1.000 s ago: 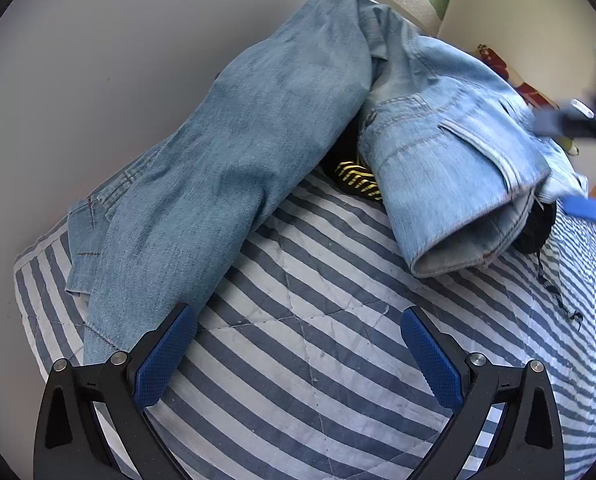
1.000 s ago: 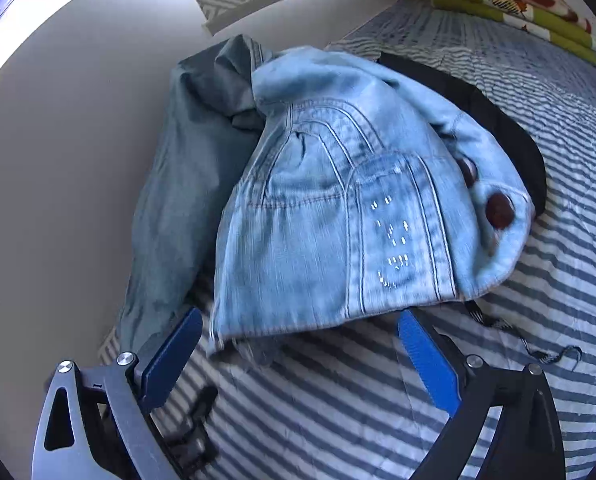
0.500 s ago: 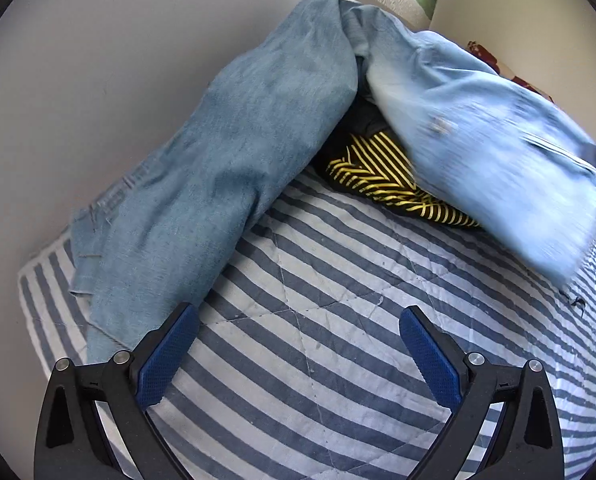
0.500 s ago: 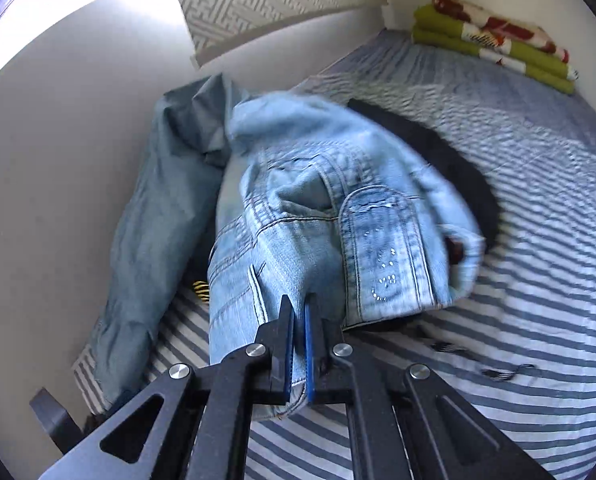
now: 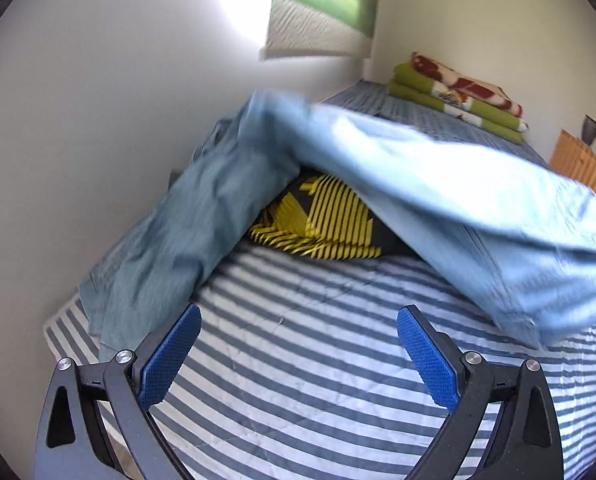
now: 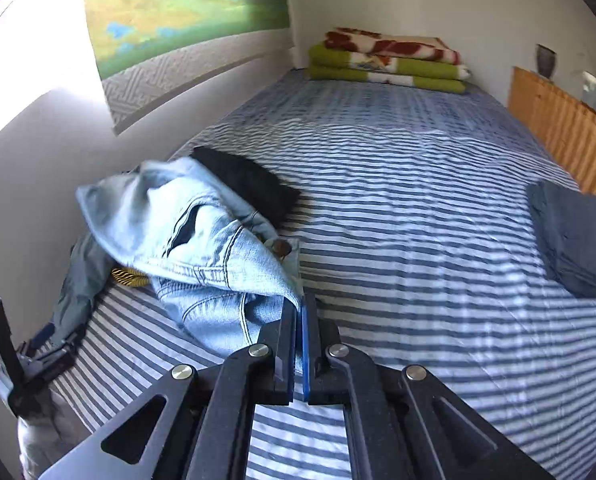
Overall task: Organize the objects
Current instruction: 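Lift the denim jacket with the right tool and lay it flat across the bed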
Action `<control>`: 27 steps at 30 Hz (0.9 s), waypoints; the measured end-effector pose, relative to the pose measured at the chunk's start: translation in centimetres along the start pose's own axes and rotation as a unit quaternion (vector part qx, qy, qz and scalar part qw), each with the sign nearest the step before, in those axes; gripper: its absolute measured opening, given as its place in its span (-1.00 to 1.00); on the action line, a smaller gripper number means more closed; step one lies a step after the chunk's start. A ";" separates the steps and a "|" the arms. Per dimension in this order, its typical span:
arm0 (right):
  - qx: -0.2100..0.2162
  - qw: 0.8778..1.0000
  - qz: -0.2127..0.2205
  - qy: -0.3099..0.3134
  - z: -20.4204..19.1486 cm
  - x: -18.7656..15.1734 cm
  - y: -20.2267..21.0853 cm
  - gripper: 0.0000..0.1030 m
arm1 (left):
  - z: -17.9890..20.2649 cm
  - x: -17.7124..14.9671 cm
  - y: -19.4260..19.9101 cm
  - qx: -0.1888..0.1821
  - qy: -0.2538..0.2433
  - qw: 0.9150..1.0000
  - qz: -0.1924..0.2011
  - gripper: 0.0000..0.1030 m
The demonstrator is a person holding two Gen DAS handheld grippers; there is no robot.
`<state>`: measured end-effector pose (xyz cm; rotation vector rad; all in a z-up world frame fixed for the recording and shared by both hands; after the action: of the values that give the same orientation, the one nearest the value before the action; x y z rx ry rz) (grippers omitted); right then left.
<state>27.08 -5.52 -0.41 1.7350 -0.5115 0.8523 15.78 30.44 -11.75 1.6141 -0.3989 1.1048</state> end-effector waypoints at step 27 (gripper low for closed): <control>-0.280 0.954 -0.008 -0.107 35.6 -6.6 12.9 -0.85 | 10.7 -3.8 0.7 -0.041 -0.106 0.991 -0.064 0.95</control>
<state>24.11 -43.72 -2.87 1.3037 -0.7975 0.4450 18.15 19.64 -14.21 1.6647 -0.4679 0.8133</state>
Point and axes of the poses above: each gripper's, at about its wrist camera, not at the fingertips, and y roughly against the way its jaws point, z to its right, x to its top, the point moved 9 cm from there along -y, roughly the way its jaws point, and after that the axes turned 8 degrees about z, right-handed, at the moved point
